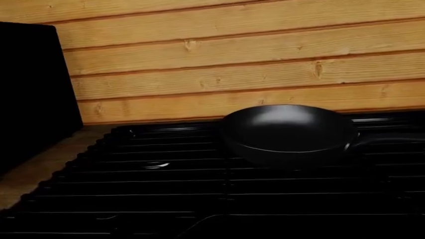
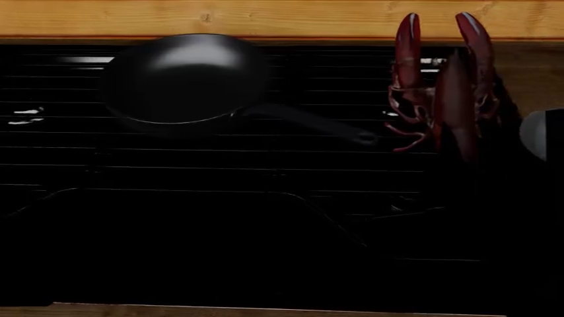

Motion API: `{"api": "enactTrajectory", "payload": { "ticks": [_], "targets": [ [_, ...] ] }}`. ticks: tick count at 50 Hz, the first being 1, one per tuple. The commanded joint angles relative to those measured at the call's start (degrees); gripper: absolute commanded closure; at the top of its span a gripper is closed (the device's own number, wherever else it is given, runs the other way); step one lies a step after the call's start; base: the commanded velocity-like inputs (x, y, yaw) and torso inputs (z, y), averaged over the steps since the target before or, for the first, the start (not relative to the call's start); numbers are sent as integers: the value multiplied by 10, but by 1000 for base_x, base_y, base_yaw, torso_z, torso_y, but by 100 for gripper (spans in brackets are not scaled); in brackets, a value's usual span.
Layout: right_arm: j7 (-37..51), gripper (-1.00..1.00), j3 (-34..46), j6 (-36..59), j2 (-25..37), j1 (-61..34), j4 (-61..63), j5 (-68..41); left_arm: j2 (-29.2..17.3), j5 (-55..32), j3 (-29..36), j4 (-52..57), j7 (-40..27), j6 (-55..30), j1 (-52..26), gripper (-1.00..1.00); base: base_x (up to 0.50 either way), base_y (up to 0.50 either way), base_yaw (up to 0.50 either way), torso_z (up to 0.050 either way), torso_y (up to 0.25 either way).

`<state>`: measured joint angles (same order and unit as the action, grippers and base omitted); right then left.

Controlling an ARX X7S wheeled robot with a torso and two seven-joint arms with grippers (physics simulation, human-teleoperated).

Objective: Pick the lobster from the plate and place it in the pan.

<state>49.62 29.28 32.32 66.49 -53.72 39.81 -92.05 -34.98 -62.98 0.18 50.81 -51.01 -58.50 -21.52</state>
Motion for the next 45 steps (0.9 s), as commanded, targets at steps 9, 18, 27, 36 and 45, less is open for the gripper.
{"api": "enactTrajectory", "payload": {
  "ticks": [9,18,27,36,45],
  "targets": [
    [-10,100,-8,3,-23,7,-9,31,3,4,-7,-14,5,36,5,-100,0,330,0,0,0],
    [-13,100,-9,2,-23,8,-6,32,1,0,-6,-13,3,37,2,-100,0,295,0,0,0],
    [-11,100,-11,0,-23,9,-5,28,-1,-4,-6,-12,0,37,0,-100,0,276,0,0,0],
    [-11,100,-15,-10,-27,15,-7,36,-3,-3,-7,-12,2,42,4,-100,0,279,0,0,0],
    [-16,100,-13,-8,-30,15,-6,41,-3,2,-3,-15,4,46,5,-100,0,278,0,0,0]
  ]
}}
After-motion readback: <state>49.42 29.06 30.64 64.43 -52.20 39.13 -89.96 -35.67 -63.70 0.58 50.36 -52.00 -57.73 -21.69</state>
